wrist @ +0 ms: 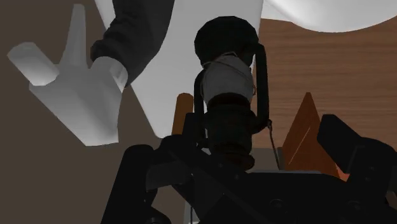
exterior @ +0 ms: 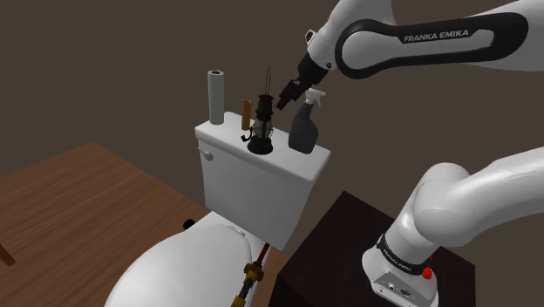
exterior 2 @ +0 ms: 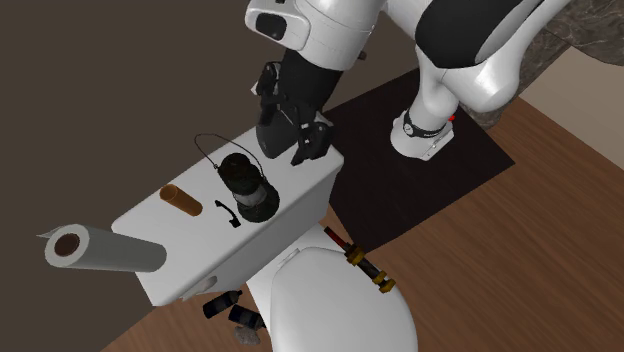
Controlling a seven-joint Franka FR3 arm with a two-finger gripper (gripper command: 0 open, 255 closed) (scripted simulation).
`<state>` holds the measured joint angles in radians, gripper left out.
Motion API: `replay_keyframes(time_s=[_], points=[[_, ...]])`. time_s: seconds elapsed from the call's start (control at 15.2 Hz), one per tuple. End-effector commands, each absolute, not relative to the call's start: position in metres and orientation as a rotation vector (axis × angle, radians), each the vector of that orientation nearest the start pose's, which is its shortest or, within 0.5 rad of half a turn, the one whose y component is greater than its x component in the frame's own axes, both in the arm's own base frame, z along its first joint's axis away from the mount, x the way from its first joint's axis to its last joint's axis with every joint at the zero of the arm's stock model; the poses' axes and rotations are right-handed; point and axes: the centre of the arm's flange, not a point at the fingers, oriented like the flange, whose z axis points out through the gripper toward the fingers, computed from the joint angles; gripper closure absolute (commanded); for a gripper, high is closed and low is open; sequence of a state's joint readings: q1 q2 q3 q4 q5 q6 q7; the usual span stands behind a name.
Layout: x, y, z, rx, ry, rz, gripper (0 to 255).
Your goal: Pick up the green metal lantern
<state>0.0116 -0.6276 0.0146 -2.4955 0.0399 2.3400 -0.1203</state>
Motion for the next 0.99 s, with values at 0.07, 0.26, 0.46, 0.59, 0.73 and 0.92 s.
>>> replay_keyframes(time_s=[0.07,0.26,0.46,0.59,0.73,0.92], points=[[0.421,0.018,0.555,-3.013,-0.185,-0.938,0],[0.434,0.021,0.554,-2.988,-0.182,-1.063,0],[0.434,0.021,0.538,-2.988,-0.182,-1.063,0],[0.434,0.021,0.528,-2.988,-0.182,-1.063,0],[0.434,0.021,0.519,-2.988,-0.182,-1.063,0],[0.434,0.021,0.519,-2.988,-0.182,-1.063,255]])
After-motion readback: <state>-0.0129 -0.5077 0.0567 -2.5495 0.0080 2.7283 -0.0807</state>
